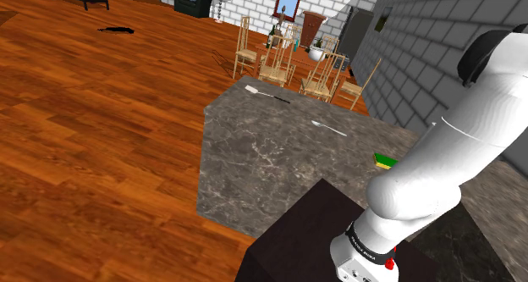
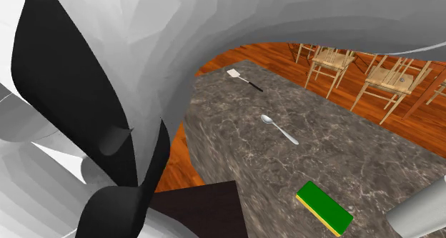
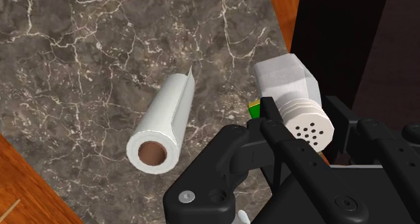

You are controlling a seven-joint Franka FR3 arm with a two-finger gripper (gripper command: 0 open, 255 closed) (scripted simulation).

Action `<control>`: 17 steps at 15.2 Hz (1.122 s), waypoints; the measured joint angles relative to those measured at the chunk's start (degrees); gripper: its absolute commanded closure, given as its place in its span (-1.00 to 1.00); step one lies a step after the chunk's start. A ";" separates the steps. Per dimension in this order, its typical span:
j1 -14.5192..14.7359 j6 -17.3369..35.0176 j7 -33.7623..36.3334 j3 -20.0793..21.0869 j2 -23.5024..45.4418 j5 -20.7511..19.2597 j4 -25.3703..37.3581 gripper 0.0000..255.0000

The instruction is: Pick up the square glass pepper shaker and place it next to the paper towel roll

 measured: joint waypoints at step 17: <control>0.06 13.12 -0.43 0.03 0.74 0.77 -12.89 1.00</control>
